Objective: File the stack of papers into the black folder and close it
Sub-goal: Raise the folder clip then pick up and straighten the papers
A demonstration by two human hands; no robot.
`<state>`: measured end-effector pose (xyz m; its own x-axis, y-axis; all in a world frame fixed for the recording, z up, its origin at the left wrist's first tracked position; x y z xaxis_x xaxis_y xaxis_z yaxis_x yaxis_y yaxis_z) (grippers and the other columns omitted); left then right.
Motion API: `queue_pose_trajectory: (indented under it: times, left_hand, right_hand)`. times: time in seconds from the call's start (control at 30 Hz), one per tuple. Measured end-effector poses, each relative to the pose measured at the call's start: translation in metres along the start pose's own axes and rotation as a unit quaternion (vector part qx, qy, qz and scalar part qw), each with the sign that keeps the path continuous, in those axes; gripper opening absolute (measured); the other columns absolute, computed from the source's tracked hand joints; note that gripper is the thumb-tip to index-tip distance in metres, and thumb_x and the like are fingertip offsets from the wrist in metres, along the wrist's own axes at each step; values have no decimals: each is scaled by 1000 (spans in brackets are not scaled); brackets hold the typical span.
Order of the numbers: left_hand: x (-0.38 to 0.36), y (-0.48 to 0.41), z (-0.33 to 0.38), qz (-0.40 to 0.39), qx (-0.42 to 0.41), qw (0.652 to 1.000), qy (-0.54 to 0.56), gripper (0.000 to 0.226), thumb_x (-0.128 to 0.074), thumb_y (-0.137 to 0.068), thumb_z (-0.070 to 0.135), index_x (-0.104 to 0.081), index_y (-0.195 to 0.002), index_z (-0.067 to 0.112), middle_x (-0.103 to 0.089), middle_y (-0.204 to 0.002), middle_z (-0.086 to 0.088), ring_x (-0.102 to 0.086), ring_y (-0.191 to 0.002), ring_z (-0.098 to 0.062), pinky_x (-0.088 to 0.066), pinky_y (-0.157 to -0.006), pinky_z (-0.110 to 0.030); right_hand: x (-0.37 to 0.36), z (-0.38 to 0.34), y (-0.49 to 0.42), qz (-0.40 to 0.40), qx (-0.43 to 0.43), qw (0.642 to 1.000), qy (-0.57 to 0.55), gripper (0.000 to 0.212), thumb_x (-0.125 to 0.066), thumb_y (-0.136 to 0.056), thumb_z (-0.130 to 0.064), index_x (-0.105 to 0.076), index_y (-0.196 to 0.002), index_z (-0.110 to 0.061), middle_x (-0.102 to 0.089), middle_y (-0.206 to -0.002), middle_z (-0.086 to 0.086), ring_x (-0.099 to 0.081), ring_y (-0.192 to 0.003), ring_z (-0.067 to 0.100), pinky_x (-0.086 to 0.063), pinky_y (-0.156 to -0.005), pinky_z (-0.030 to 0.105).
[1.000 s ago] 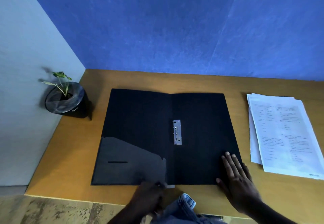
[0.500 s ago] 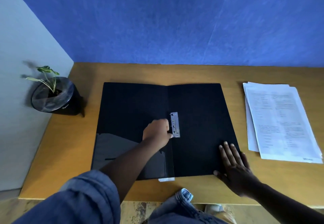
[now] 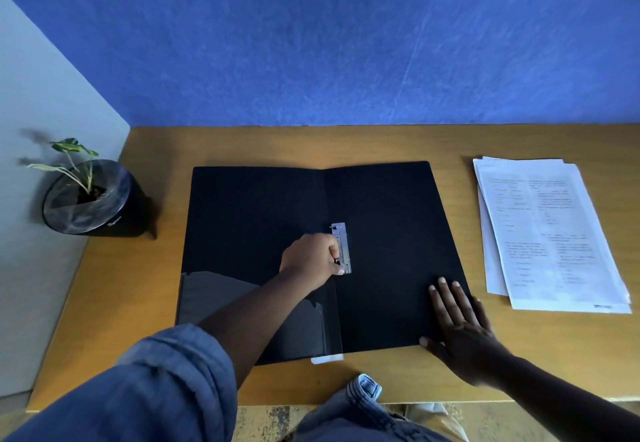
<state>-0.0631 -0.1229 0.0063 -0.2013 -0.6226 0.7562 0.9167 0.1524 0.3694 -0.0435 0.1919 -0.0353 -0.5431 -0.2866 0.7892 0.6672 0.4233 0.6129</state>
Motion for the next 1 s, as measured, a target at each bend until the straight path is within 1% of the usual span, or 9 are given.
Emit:
queue_pose_trajectory:
  times: [0.17, 0.3, 0.4, 0.5, 0.6, 0.77, 0.83, 0.93, 1.0]
  left_hand:
    - [-4, 1, 0, 22, -96, 994, 55, 22, -77, -79, 28, -75, -101, 26, -60, -100, 12, -60, -90, -7, -50, -77, -32]
    - [3, 3, -3, 58, -151, 981, 111, 19, -62, -93, 31, -74, -107, 24, -56, -92, 19, -54, -75, 10, -38, -65, -10]
    - [5, -3, 3, 65, -151, 980, 113, 17, -60, -95, 30, -73, -105, 25, -55, -92, 18, -53, -73, 13, -34, -62, -8]
    - [8, -18, 3, 100, -106, 977, 157, 16, -56, -97, 28, -71, -101, 23, -57, -90, 16, -54, -70, 7, -37, -63, -11]
    - [15, -39, 1, 140, -3, 966, 216, 16, -56, -95, 23, -71, -93, 20, -63, -83, 13, -57, -70, -1, -43, -65, -19]
    - [21, -68, 1, 131, 101, 963, 214, 14, -63, -89, 27, -73, -86, 18, -69, -74, 7, -62, -62, -8, -46, -52, -22]
    - [23, -71, -3, 149, 144, 953, 221, 10, -70, -85, 29, -67, -88, 20, -70, -76, 6, -61, -61, -6, -44, -49, -22]
    - [24, -67, -5, 180, 191, 940, 219, 32, -76, -81, 30, -54, -103, 22, -62, -68, 9, -59, -59, -5, -41, -47, -23]
    - [27, -62, 1, 208, 186, 933, 229, 36, -72, -85, 32, -54, -112, 19, -61, -72, 8, -59, -62, -7, -42, -50, -25]
  right_hand:
    - [0, 0, -1, 3, 1, 1000, -6, 96, 4, -76, -82, 39, -141, -22, 46, -148, -2, 45, -136, 19, 17, -116, 39]
    - [-1, 2, -1, 11, 2, 1000, -5, 95, 0, -78, -82, 38, -142, -23, 45, -149, -3, 45, -136, 17, 18, -115, 39]
    - [0, 2, -1, 17, 0, 1000, -2, 94, 0, -78, -81, 39, -141, -24, 46, -149, -3, 46, -136, 16, 21, -114, 36]
    - [0, 2, 0, 22, 4, 1000, -3, 92, -1, -80, -79, 38, -142, -24, 44, -150, -3, 45, -136, 17, 23, -113, 35]
    - [-2, 4, 0, 29, 8, 999, -24, 91, 5, -77, -80, 35, -143, -24, 40, -154, -3, 44, -137, 15, 29, -109, 31]
    - [1, 3, -4, 19, 7, 999, -32, 99, 12, -69, -84, 38, -141, -22, 45, -150, -5, 48, -133, 16, 27, -110, 33]
    - [9, -2, -1, 39, 8, 999, -19, 103, 5, -73, -85, 27, -148, -18, 36, -155, -1, 43, -137, 20, 19, -114, 34]
    - [22, -6, 7, 69, 13, 997, -10, 96, -17, -86, -77, -32, -150, -7, -23, -159, 10, 2, -147, 27, 0, -111, 30]
    - [26, -7, 9, 70, 21, 997, -13, 91, -22, -87, -75, -36, -146, -7, -29, -157, 7, 4, -149, 22, -3, -109, 31]
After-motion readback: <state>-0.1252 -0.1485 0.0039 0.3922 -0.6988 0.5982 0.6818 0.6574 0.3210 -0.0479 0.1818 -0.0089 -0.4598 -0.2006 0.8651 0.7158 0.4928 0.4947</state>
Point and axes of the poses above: each hand's wrist, its own y-axis away from the middle knuckle, its own x-axis out of the back of the hand, z = x × y, the point moved 4 cm from there along -y, towards the middle knuckle
